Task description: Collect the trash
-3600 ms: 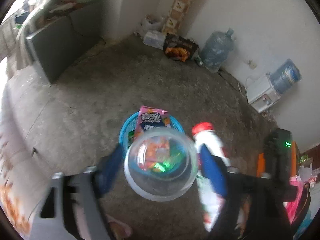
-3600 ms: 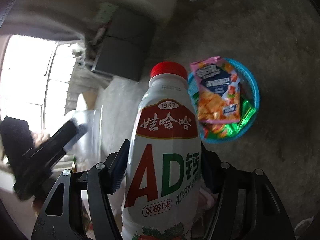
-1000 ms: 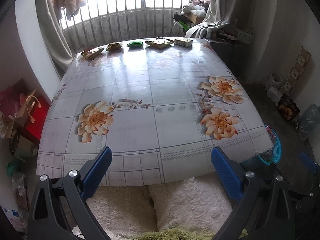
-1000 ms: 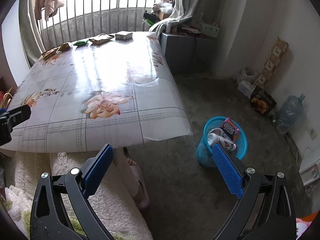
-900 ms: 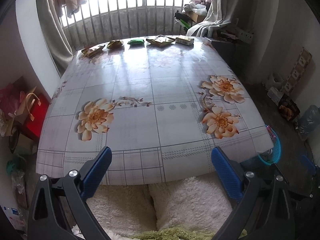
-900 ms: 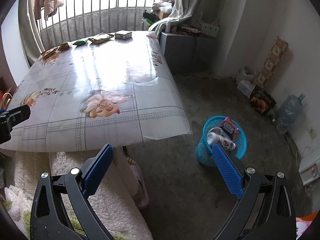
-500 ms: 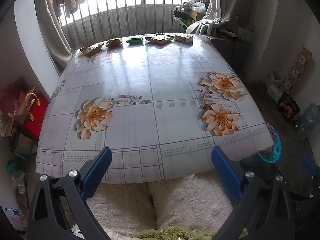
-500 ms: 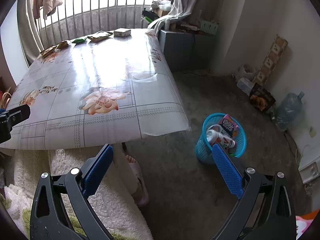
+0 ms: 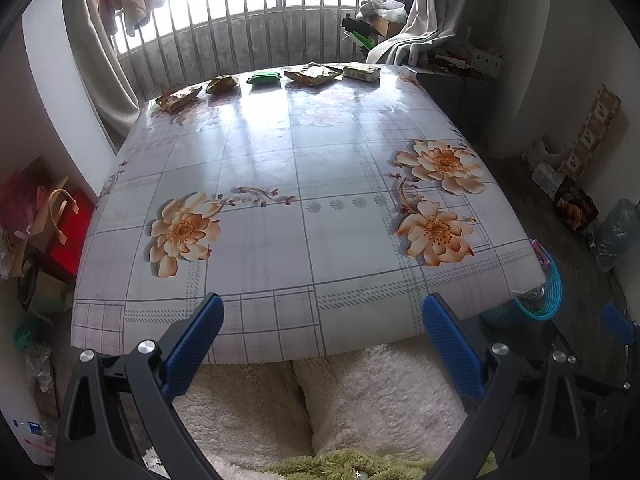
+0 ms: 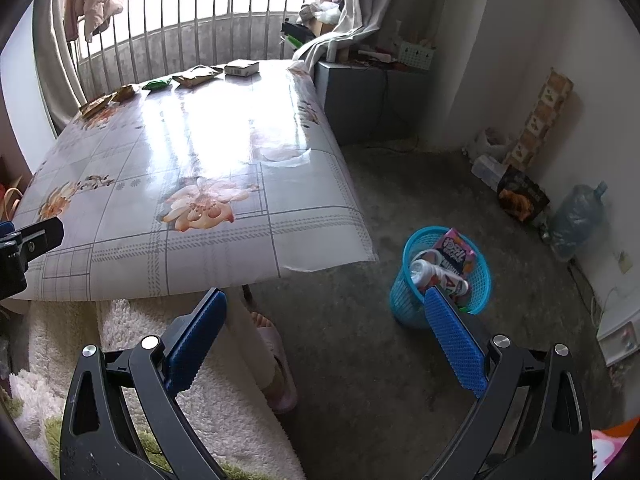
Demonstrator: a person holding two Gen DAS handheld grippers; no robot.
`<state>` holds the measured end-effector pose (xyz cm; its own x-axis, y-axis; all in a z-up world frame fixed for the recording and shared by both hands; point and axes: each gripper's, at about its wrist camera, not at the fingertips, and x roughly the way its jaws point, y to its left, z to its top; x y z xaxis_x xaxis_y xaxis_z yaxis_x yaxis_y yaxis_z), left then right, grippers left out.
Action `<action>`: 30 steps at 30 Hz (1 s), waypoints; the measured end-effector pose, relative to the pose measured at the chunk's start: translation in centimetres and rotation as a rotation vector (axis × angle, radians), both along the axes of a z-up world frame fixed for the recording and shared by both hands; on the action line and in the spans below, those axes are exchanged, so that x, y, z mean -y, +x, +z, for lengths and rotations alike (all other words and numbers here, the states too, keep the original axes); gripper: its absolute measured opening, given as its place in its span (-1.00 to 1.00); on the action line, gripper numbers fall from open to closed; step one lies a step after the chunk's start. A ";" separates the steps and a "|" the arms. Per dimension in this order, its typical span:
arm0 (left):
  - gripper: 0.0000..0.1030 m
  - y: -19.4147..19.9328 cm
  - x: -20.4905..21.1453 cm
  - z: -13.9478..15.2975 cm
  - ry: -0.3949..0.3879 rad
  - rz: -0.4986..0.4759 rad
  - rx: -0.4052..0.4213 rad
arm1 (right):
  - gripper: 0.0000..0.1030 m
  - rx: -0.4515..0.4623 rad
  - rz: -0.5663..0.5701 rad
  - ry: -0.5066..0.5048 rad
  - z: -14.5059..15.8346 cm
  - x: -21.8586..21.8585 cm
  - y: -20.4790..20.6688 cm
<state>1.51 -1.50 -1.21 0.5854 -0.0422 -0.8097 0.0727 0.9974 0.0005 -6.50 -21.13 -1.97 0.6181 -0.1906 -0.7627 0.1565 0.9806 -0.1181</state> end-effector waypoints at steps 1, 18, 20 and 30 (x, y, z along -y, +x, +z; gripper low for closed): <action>0.89 0.0 0.0 0.0 0.001 -0.001 0.000 | 0.85 0.001 -0.001 0.000 0.0 0.1 0.0; 0.89 -0.1 0.0 0.0 0.002 -0.001 0.001 | 0.85 0.001 -0.006 0.002 0.2 0.1 0.0; 0.89 -0.1 0.0 0.0 0.002 -0.002 -0.001 | 0.85 0.002 -0.007 0.002 0.1 0.1 0.0; 0.89 -0.1 0.1 0.1 0.002 -0.003 -0.002 | 0.85 0.002 -0.008 0.002 0.1 0.1 0.0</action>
<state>1.42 -1.57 -1.14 0.5835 -0.0418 -0.8110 0.0752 0.9972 0.0027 -6.50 -21.24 -1.84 0.6184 -0.1935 -0.7617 0.1644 0.9796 -0.1154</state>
